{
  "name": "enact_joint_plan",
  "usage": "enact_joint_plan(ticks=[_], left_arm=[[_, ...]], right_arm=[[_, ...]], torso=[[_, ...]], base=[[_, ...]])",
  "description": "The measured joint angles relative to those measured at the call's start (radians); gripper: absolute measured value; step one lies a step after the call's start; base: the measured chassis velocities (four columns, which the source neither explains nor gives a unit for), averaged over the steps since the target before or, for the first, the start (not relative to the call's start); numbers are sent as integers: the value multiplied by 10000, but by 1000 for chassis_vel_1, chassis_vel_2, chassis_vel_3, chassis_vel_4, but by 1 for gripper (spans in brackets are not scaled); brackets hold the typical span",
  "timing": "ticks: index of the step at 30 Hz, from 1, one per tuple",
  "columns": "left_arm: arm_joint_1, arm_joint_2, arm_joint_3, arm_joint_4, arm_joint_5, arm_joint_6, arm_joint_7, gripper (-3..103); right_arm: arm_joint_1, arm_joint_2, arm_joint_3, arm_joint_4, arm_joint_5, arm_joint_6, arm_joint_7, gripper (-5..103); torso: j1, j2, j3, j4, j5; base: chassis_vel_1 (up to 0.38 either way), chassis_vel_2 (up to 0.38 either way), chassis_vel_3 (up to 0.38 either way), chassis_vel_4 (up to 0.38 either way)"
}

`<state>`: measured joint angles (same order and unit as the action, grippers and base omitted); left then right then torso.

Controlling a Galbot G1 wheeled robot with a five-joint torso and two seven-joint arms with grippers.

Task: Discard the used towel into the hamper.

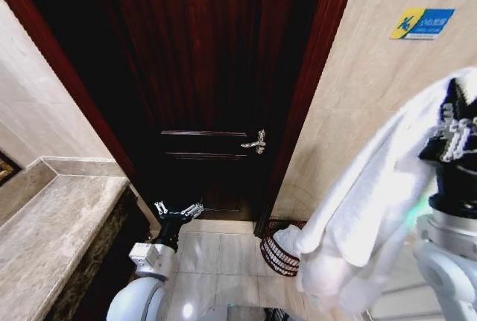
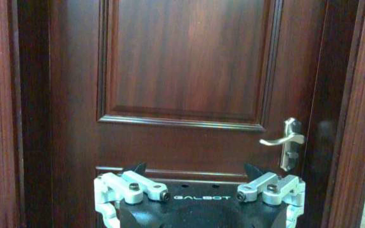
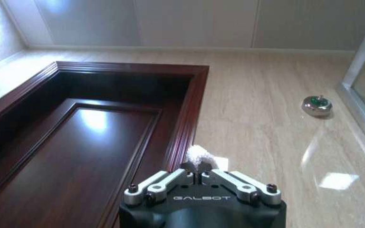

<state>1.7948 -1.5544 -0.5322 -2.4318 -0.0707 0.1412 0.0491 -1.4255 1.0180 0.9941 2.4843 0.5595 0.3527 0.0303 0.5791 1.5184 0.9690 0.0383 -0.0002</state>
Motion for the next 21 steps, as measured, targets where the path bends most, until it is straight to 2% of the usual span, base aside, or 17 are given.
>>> enact_joint_plan(ticks=[9,21], left_arm=[[0,1,0,0,0,0,0,100],[0,1,0,0,0,0,0,100]], right_arm=[[1072,-82,-492,-1002,-85,167,-31,2],[2203,35,-762,-3230,-373,1185,-662,2]], torso=[[1,-1,0,0,2],[1,-2,0,1,3]], base=[[0,0,0,0],[0,0,0,0]])
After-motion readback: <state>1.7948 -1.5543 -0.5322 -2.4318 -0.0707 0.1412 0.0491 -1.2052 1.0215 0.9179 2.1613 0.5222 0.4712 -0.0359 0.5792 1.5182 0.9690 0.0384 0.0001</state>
